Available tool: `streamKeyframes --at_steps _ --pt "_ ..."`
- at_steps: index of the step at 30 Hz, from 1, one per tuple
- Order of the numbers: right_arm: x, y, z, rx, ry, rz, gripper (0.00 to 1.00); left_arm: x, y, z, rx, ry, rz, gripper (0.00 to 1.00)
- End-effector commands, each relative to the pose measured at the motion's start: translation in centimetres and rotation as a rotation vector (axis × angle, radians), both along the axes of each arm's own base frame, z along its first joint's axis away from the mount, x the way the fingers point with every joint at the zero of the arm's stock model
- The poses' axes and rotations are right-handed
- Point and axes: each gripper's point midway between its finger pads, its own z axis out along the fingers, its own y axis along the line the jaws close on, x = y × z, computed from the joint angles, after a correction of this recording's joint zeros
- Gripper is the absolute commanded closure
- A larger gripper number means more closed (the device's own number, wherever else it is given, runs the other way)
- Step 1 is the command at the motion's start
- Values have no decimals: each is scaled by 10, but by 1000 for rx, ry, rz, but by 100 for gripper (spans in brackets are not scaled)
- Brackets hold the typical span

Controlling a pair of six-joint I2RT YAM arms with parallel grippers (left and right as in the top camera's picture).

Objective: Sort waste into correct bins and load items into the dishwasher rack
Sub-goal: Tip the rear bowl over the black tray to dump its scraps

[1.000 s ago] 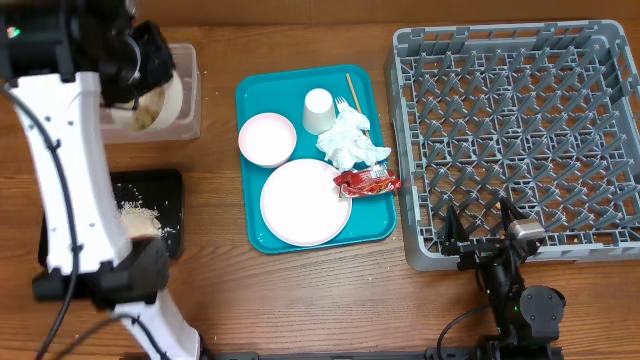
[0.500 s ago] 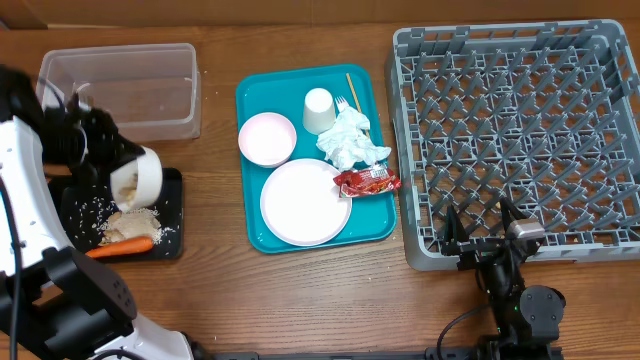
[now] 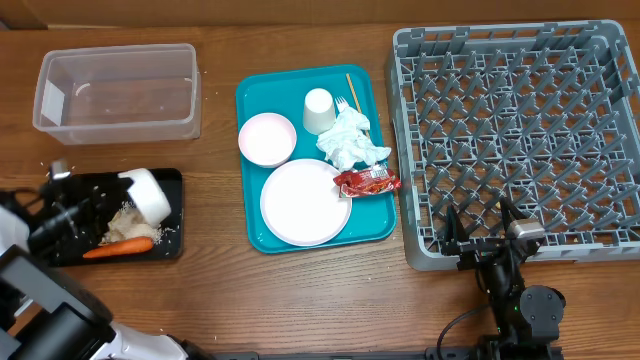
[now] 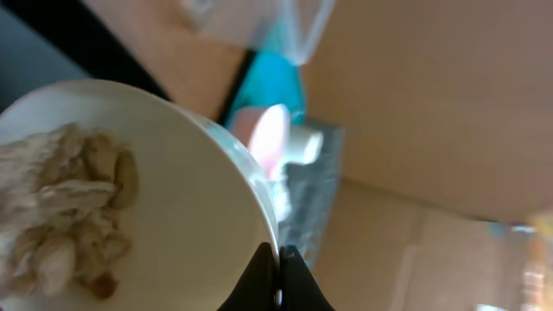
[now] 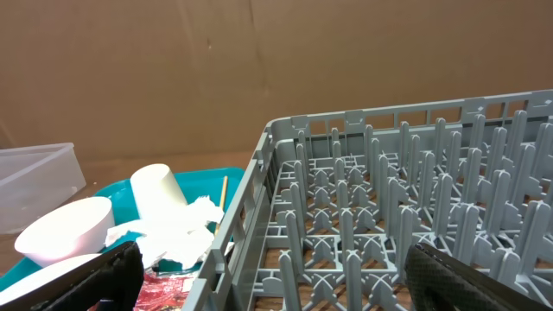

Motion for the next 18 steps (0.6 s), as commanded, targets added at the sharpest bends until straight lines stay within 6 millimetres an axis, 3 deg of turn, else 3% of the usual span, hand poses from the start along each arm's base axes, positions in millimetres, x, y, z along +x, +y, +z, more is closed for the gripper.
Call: streamKeyframes --at_steps 1,4,7,9,12,18 --pt "0 -1 -2 4 -1 -6 0 -6 15 42 -87 -297 90 96" --pt "0 -1 -2 4 -2 -6 0 -11 29 35 -60 -311 125 96" --pt "0 -1 -2 4 -2 -6 0 -13 26 43 -123 -357 144 96" --pt "0 -1 -2 4 -2 -6 0 -10 31 41 -56 -399 129 96" --pt "0 -1 -2 5 -1 -6 0 -10 31 42 -136 -349 146 96" --pt "0 -1 -2 5 -1 -6 0 -10 32 41 -103 -369 139 96"
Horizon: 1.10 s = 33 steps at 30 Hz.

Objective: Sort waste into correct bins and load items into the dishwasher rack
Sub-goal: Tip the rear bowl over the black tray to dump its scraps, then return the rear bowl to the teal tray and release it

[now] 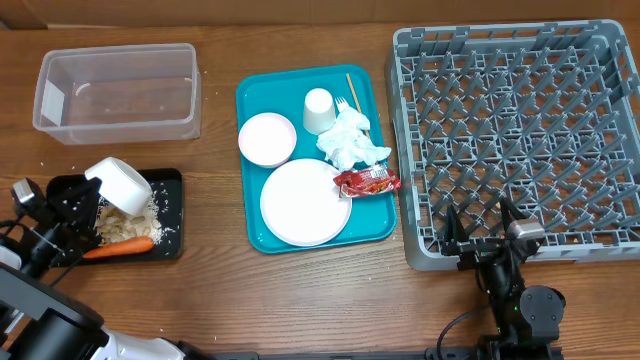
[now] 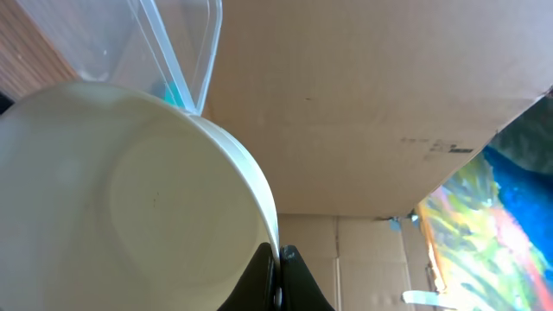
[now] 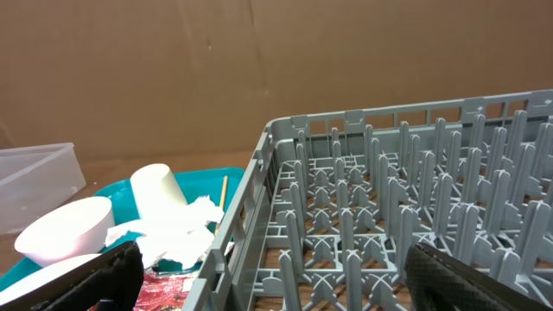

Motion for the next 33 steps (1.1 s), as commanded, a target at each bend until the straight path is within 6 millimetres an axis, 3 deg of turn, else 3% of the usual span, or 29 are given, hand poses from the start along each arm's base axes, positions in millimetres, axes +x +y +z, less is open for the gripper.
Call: streamKeyframes --at_steps 1,4,7,8,14,16,20,23,24,27,28,32,33 --pt "0 -1 -2 4 -1 -6 0 1 0 11 15 -56 -1 96" --pt "0 -1 -2 4 -1 -6 0 2 -7 9 5 -35 -17 96" --pt "0 -1 -2 4 0 -6 0 2 -23 -4 104 69 -66 96" --pt "0 -1 -2 4 -1 -6 0 2 -31 1 145 65 -87 96" --pt "0 -1 -2 4 0 -6 0 -2 -94 85 398 -127 -217 96" --pt "0 -1 -2 4 -1 -6 0 3 -123 111 593 -210 -277 96" --pt "0 -1 -2 4 -1 -6 0 40 -150 120 906 -106 -178 96" --pt "0 -1 -2 4 0 -6 0 75 -191 133 1138 -176 -93 96" --pt "0 -1 -2 4 -1 -7 0 88 -210 134 1199 -204 -70 96" --pt "0 -1 -2 4 -1 -6 0 118 -244 129 1304 -233 8 95" --pt "0 -1 -2 5 -1 -6 0 135 -261 118 1358 -233 42 96" --pt "0 -1 -2 4 -1 -6 0 170 -272 88 1467 -191 164 96" --pt "0 -1 -2 4 -1 -6 0 184 -275 68 1481 -174 174 95"
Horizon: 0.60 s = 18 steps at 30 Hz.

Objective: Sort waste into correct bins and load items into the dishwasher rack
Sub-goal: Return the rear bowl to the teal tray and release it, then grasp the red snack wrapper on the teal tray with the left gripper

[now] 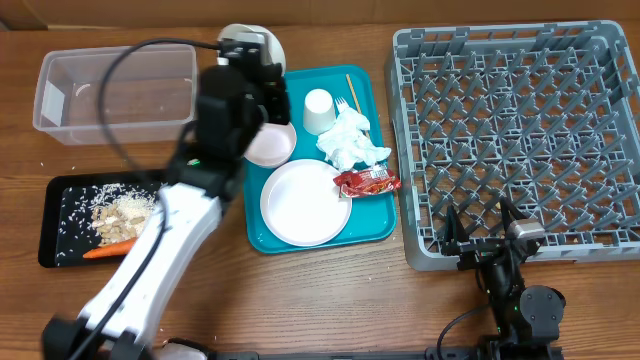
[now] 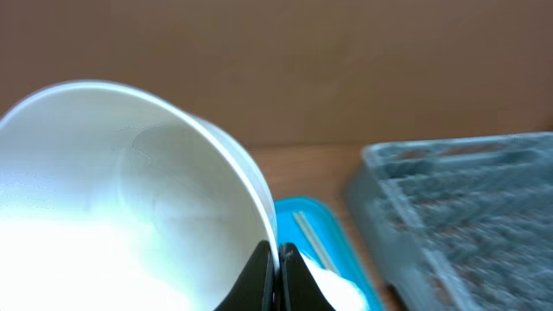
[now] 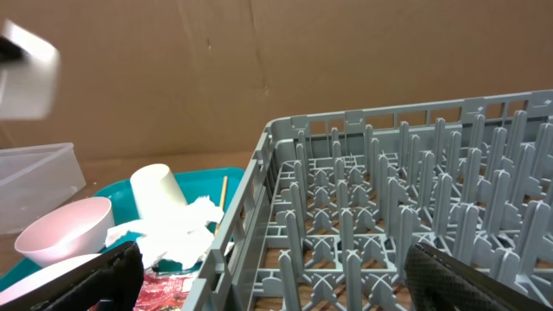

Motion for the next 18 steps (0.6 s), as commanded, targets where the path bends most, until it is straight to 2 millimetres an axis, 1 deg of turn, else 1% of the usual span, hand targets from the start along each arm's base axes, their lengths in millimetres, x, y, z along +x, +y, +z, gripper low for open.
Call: streamKeyframes --at_steps 1,2,4,7,8,10,11,13,14,16,18 --pt "0 -1 -2 5 -1 -6 0 35 29 -40 116 -6 244 95" --pt "0 -1 -2 5 -1 -6 0 42 27 -61 131 22 243 94" --pt "0 -1 -2 5 0 -6 0 47 25 -86 150 60 241 95" --pt "0 -1 -2 5 -1 -6 0 55 22 -116 166 93 238 95" --pt "0 -1 -2 5 -1 -6 0 56 22 -118 166 95 236 94" --pt "0 -1 -2 5 -1 -6 0 56 20 -123 167 102 230 91" --pt "0 -1 -2 5 0 -6 0 56 19 -124 165 105 223 87" --pt "0 -1 -2 5 -1 -6 0 56 16 -124 158 104 211 73" --pt "0 -1 -2 5 -1 -6 0 56 16 -124 158 104 211 61" --pt "0 -1 -2 5 0 -6 0 56 16 -124 160 107 209 51" --pt "0 -1 -2 5 -1 -6 0 55 16 -120 157 100 210 49"
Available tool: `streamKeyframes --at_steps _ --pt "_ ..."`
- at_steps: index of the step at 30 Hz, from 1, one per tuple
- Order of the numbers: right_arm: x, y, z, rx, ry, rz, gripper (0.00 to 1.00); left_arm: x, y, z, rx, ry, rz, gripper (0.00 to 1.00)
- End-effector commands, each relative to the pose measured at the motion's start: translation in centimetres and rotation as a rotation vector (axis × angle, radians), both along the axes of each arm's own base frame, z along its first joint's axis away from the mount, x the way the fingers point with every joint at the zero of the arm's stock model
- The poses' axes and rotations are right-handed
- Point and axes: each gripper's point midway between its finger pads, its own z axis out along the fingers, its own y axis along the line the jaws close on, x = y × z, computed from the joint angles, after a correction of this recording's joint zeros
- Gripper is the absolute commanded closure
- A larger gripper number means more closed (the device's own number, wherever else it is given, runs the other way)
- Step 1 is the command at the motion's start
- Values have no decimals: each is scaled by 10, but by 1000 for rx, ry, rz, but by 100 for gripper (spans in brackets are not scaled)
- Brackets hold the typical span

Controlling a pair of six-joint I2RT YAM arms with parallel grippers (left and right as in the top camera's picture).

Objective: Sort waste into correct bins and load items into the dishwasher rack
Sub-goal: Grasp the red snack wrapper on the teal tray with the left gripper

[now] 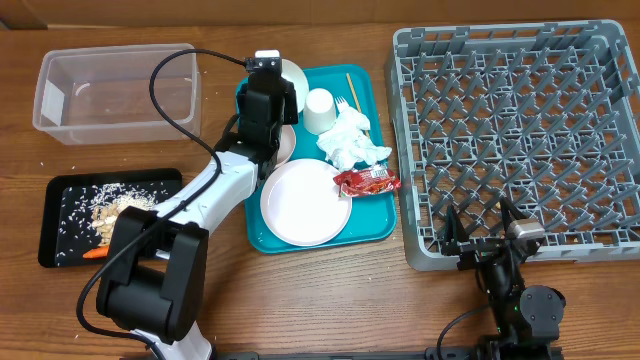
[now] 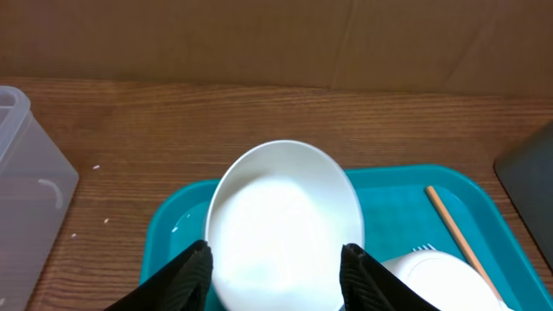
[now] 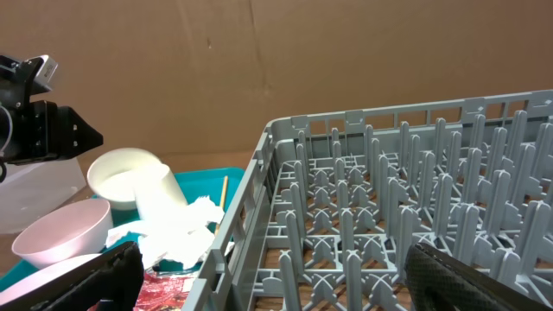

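An empty white bowl [image 2: 285, 220] rests in the back left corner of the teal tray [image 1: 375, 225]. My left gripper [image 2: 276, 263] stands open over it, one finger on each side. The bowl [image 1: 292, 75] also shows in the overhead view beside that gripper [image 1: 268, 82]. Also on the tray are a white plate [image 1: 305, 202], a pink bowl [image 3: 56, 229] partly under my arm, an upturned white cup [image 1: 320, 108], crumpled tissue [image 1: 350, 142], a red wrapper [image 1: 367, 181], a chopstick [image 1: 352, 84] and a fork. My right gripper [image 3: 289, 285] is open at the grey dishwasher rack's [image 1: 520, 140] near edge.
A clear plastic bin [image 1: 118, 92] stands at the back left. A black tray [image 1: 60, 245] at the front left holds rice, food scraps and a carrot. The left arm's cable loops over the table between the bin and the teal tray.
My left gripper was shut on the white bowl's rim, holding it above the teal tray's back left. Now the bowl lies in that corner and the gripper is open round it.
My left gripper held the white bowl tilted over the black tray with food in it. Then the bowl was empty and the food lay on the black tray. The bowl was then at the teal tray, and now rests there, released. The right arm stayed still.
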Motion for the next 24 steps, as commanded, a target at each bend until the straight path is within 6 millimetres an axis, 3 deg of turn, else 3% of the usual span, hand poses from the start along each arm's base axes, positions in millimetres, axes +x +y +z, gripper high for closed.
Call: streamKeyframes --at_steps 1,3,5,9,11,13,14,17,21,24 --pt "0 -1 -2 4 -2 -6 0 1 -1 12 2 -25 -1 48" --pt "0 -1 -2 4 -1 -6 0 -2 -1 26 -7 -48 -3 47" --pt "0 -1 -2 4 -1 -6 0 -12 -10 54 -26 -79 -37 45" --pt "0 -1 -2 4 -2 -6 0 -42 -47 83 -87 -69 -214 30" --pt "0 -1 -2 4 -1 -6 0 -62 -71 77 -125 1 -339 25" --pt "0 -1 -2 4 -2 -6 0 -88 -96 56 -163 125 -459 11" --pt "0 -1 -2 4 -2 -6 0 -99 -101 42 -158 188 -482 2" --pt "0 -1 -2 4 -2 -6 0 -121 -100 15 -103 318 -470 0" --pt "0 -1 -2 5 -1 -6 0 -132 -96 20 -111 372 -475 0" --pt "0 -1 -2 4 -2 -6 0 -154 -121 26 -96 388 -697 1"
